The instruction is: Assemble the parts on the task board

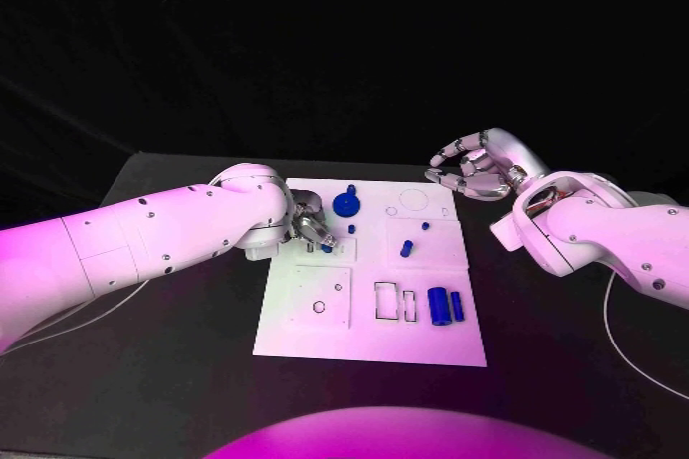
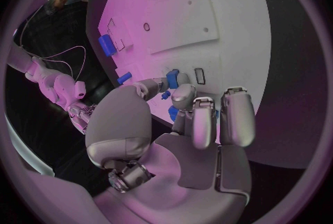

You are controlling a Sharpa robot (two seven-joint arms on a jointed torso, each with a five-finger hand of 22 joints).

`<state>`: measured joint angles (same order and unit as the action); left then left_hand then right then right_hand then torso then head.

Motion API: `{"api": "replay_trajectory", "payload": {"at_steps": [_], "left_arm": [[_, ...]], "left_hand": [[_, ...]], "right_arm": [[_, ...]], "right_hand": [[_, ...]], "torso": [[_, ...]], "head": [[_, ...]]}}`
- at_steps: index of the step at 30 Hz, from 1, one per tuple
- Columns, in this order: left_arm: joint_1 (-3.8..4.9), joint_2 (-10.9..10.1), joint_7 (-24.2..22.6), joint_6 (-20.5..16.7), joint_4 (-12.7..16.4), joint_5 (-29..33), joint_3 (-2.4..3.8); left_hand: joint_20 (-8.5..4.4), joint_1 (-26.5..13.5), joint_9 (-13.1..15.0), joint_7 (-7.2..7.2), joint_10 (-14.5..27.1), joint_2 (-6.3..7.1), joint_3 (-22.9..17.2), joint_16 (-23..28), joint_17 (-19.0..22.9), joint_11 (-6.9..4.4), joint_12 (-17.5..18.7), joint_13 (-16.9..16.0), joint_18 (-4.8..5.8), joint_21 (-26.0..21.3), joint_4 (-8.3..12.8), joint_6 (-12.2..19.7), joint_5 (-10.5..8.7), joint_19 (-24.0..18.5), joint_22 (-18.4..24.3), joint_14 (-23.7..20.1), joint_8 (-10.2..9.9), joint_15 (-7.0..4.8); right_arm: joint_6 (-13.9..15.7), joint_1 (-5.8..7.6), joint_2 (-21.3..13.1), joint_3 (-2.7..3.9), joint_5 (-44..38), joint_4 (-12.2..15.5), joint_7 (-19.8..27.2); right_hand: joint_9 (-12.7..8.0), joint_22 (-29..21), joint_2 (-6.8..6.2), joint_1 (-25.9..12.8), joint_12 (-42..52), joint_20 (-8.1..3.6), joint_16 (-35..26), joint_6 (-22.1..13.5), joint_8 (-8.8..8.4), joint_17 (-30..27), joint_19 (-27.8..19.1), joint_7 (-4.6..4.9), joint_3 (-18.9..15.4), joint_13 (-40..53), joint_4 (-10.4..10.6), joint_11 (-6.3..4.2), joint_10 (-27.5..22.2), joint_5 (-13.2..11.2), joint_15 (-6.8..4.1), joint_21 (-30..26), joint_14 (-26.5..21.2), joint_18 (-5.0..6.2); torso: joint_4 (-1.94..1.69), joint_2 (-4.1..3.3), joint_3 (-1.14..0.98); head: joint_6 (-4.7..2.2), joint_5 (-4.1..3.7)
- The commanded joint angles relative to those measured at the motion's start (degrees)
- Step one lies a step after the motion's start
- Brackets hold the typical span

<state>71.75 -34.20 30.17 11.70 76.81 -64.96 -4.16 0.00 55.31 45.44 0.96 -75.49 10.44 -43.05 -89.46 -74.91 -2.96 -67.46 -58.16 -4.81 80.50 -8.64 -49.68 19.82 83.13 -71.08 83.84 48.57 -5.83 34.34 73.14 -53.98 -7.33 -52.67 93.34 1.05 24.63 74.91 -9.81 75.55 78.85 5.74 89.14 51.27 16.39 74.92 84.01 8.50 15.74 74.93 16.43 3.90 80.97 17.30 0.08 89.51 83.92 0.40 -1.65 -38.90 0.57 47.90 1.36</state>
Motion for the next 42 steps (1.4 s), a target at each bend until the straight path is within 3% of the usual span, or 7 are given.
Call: {"api": "replay_trajectory", "payload": {"at_steps": [1, 29, 42], "left_arm": [[-0.34, 0.19, 0.29, 1.76, -0.1, 0.3, -0.26], [-0.34, -0.03, 0.29, 0.65, -0.18, -0.08, -0.16], [-0.35, -1.14, 0.15, -0.68, 1.48, 0.74, 0.52]], "left_hand": [[-0.02, -0.75, -0.14, -0.16, -0.29, -0.04, -1.39, -0.36, -14.75, -0.1, -0.41, 0.06, 1.13, 0.37, 1.85, -0.79, -0.39, 0.37, -0.16, 6.07, 0.4, -0.42], [-0.22, -3.65, -1.47, -0.45, -0.63, 0.67, 7.06, -0.54, -15.09, -0.34, -0.89, 0.43, 1.28, 0.75, -3.23, -1.68, -0.56, 0.72, -1.09, 6.16, 1.54, -0.64], [-0.29, -4.17, -2.18, -0.45, -0.59, 1.69, 13.23, -0.54, -15.09, -0.33, -1.15, 0.6, 1.29, 0.71, -6.92, -1.65, -0.8, 0.75, -1.19, 6.16, 2.02, -0.65]], "right_arm": [[-0.59, -0.04, -0.03, 0.0, -0.63, 0.06, 0.04], [0.04, -0.04, -0.25, 0.0, -0.49, 0.15, -0.15], [0.15, -0.09, -0.17, 0.0, -0.5, -0.02, -0.18]], "right_hand": [[0.07, 14.59, 0.19, -0.73, -0.06, -0.2, -0.16, -0.39, 0.23, 12.9, 5.62, -0.02, -0.02, 6.07, 0.19, -0.16, 0.07, 0.24, -0.51, -0.2, 5.52, -0.2], [0.39, 14.5, 0.15, -3.08, -0.09, -0.26, -0.23, -0.75, 0.76, 12.79, 5.56, -0.16, -0.89, 5.98, 0.24, -0.24, 0.05, -0.96, -0.58, -0.33, 5.49, -0.17], [0.5, 14.47, 0.28, -4.05, -0.14, -0.29, -0.22, -0.89, 0.94, 12.81, 5.54, -0.19, -1.24, 5.93, 0.27, -0.27, 0.0, -1.1, -0.61, -0.38, 5.5, -0.15]], "torso": [[-0.03, 0.0, 0.0], [-0.04, 0.03, 0.04], [-0.09, 0.09, 0.03]], "head": [[0.08, -0.06], [-0.05, -0.17], [-0.25, -0.12]]}}
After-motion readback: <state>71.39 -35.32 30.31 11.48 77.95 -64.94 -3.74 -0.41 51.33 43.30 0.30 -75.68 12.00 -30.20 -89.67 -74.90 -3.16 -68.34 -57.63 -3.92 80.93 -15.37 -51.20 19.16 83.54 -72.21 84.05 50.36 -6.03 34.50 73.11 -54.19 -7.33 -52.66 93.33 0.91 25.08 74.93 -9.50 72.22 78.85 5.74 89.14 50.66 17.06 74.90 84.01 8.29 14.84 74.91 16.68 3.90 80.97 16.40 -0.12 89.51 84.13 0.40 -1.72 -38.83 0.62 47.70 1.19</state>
